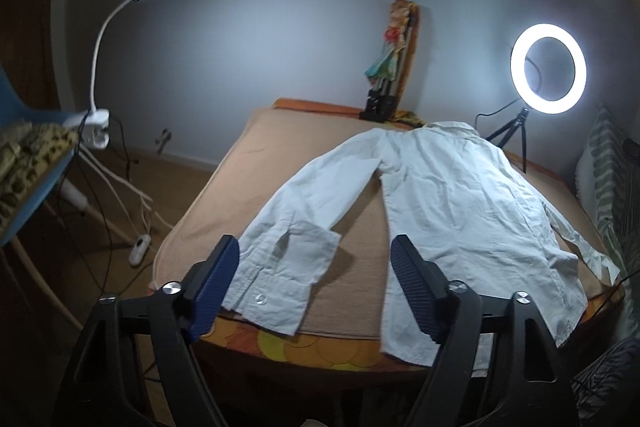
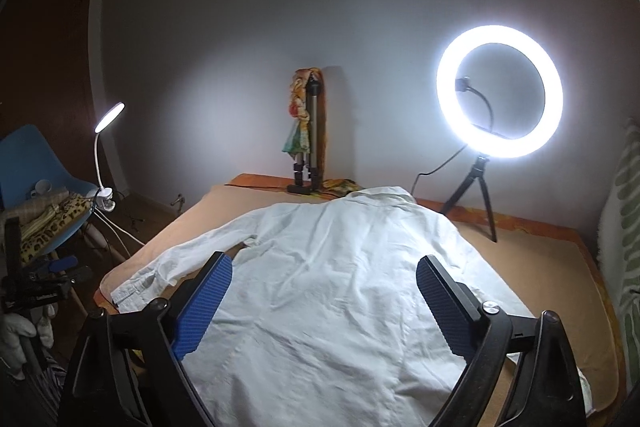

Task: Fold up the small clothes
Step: 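Lower the left gripper onto the shirt cuff and close on it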

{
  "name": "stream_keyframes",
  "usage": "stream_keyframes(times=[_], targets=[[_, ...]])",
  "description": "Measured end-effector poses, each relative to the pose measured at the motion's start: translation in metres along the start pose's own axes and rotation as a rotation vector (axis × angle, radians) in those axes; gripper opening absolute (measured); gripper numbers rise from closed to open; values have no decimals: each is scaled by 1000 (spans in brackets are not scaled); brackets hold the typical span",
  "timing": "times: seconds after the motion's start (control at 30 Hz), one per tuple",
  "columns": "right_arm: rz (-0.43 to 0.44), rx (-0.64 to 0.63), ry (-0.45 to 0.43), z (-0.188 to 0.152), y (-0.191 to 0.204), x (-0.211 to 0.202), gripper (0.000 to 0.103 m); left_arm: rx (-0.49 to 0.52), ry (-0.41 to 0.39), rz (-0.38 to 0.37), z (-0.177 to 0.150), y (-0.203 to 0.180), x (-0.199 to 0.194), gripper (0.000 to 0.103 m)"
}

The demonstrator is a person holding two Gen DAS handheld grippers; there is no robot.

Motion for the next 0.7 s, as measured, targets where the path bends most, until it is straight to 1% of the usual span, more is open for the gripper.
stream_keyframes(times=[0.07, 0.13, 0.2, 0.23, 0.27, 0.3, 0.33, 0.43, 0.57, 0.63, 0.7], targets=[[20, -2, 21, 8, 7, 11, 88, -44, 41, -18, 1, 14, 11, 70], [42, -9, 37, 16, 16, 19, 86, -96, 74, -41, 1, 29, 22, 68], [60, -30, 52, 25, 24, 28, 84, -133, 100, -54, 2, 41, 31, 61], [65, -41, 59, 30, 29, 33, 82, -152, 112, -58, 1, 48, 36, 60], [68, -50, 67, 35, 33, 38, 80, -177, 127, -62, 0, 55, 42, 55], [74, -55, 76, 39, 37, 43, 80, -205, 143, -70, -2, 62, 48, 48], [88, -55, 87, 44, 42, 49, 79, -220, 161, -78, -4, 66, 54, 46], [131, -51, 124, 57, 52, 69, 79, -219, 225, -64, -13, 74, 74, 45], [173, -44, 177, 74, 68, 106, 78, -188, 307, -49, -24, 75, 96, 45], [194, -32, 214, 79, 75, 126, 78, -158, 326, -21, -27, 78, 104, 45], [213, -12, 249, 84, 80, 146, 74, -129, 339, 18, -30, 77, 107, 45]])
Point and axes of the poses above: each gripper's, at about its wrist camera, not at the fingertips, and x roughly the way its jaws point, y to its left, z to its top, the point moved 3 cm from there along x, roughly the way its jaws point, and after that the axes turned 7 degrees about y, right-handed, at the moved point
